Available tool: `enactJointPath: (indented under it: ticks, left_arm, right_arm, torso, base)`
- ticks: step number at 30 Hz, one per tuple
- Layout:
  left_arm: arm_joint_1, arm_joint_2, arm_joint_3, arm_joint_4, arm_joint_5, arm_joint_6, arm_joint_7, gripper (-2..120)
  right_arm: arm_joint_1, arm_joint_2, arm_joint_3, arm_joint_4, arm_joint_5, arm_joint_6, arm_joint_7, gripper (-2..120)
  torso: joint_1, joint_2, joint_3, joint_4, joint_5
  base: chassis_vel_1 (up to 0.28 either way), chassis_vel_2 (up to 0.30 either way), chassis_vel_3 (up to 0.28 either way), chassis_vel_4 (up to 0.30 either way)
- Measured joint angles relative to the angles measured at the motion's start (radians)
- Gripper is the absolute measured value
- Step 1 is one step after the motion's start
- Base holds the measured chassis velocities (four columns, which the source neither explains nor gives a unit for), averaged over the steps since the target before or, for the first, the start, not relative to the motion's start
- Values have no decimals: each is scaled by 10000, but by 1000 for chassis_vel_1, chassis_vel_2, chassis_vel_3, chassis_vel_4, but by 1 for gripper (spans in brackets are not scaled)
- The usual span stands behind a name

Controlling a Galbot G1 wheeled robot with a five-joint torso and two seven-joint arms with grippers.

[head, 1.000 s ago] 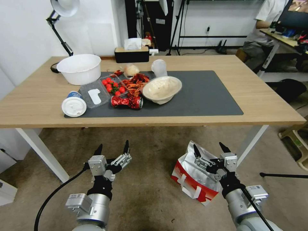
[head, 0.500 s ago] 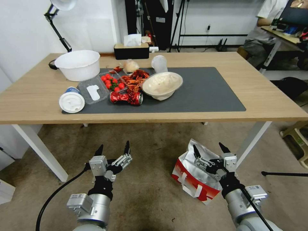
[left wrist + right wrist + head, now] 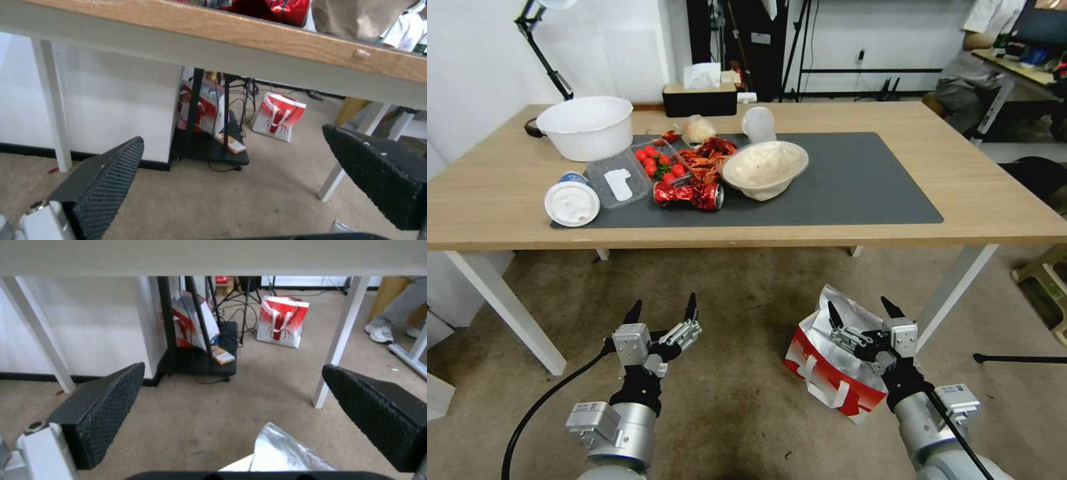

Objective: Pick up the food delivery bag from the floor and place it on the table.

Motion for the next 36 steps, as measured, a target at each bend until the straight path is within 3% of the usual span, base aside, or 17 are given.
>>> enactJointPath:
  ticks: [36]
  left_arm:
    - [-23, -88, 34, 140, 144, -103, 134, 100]
  right_arm:
    - [-43, -76, 57, 26, 19, 44, -23, 100]
  torso:
    - [-520, -1432, -916, 0, 0]
  base:
    - [0, 0, 0, 0]
